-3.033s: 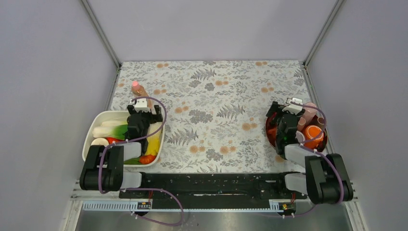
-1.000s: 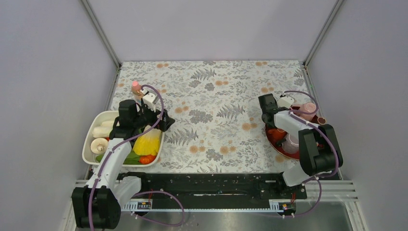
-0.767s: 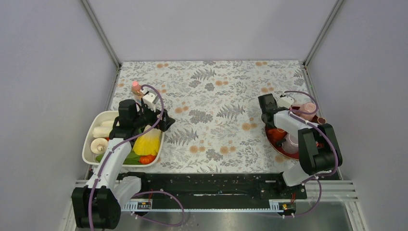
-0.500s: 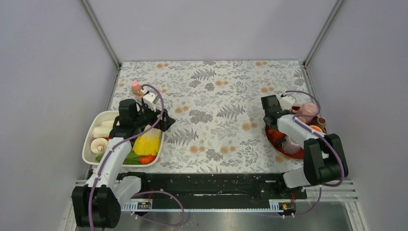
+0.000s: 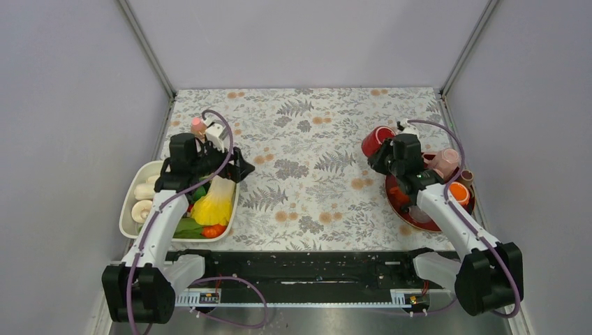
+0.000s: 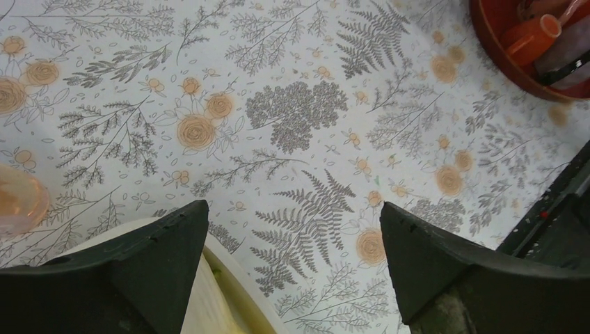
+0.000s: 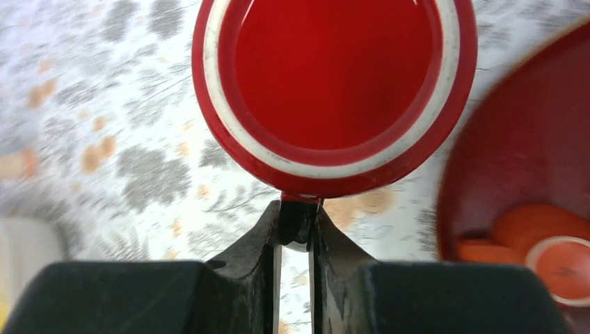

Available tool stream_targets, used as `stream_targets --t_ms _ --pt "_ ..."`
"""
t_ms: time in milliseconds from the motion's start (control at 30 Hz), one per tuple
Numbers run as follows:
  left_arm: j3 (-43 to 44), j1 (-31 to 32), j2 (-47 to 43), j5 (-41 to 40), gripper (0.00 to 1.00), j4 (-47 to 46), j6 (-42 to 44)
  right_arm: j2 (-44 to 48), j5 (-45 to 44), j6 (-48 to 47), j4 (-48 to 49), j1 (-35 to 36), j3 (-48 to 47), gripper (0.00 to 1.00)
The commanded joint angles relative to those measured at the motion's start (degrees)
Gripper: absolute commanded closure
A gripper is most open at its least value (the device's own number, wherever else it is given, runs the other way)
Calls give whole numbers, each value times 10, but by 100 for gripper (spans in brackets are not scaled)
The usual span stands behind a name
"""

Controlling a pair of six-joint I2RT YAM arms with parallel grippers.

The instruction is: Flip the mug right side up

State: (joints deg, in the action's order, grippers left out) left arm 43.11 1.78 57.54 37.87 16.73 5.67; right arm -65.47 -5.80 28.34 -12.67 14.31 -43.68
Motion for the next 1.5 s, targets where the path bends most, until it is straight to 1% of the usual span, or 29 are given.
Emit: stream_targets --t_ms 0,67,167,300,367,433,467,533,600,700,800,833,900,1033,1133,1233,1300,1367,1400,1433,1467 --pt "86 -1 21 44 7 -7 -86 60 186 -26 137 27 -16 100" --pt "122 2 30 87 9 1 -138 78 226 -14 172 46 -21 100" --pt "159 24 29 143 8 -25 -243 102 248 8 208 89 -36 100" --pt "174 92 8 149 2 -101 -341 130 272 64 297 125 -34 100" --pt "180 110 21 171 1 -152 -411 140 277 90 329 136 -33 100" --pt "182 128 38 174 1 -194 -458 147 279 97 347 150 -38 100" --pt "183 139 44 165 2 -205 -470 149 277 98 350 159 -41 100" --pt "183 163 55 149 8 -232 -494 153 268 101 364 174 -38 100" --pt "184 189 66 146 9 -273 -524 152 264 114 385 184 -31 100" --pt "190 210 85 144 11 -336 -575 145 265 122 400 199 -32 100" --pt "220 225 114 150 13 -327 -586 138 273 122 411 216 -37 100" --pt "223 228 122 155 15 -326 -589 135 276 118 410 220 -40 100" --pt "217 229 125 158 20 -342 -601 127 277 116 403 224 -43 100" --pt "213 229 122 157 25 -364 -603 114 279 123 419 231 -32 100" --pt "220 229 129 162 32 -375 -618 98 291 131 424 235 -35 100" --pt "212 230 142 170 44 -434 -664 75 315 139 428 243 -46 100" --pt "210 233 153 180 57 -460 -685 61 316 148 437 248 -45 100" --pt "206 235 153 186 76 -470 -679 49 318 161 459 251 -41 100" --pt "205 235 148 184 88 -464 -668 43 320 166 463 253 -40 100" --pt "209 235 140 176 99 -435 -649 40 321 167 463 254 -40 100" --pt "220 235 135 163 100 -381 -614 37 319 165 459 254 -39 100"
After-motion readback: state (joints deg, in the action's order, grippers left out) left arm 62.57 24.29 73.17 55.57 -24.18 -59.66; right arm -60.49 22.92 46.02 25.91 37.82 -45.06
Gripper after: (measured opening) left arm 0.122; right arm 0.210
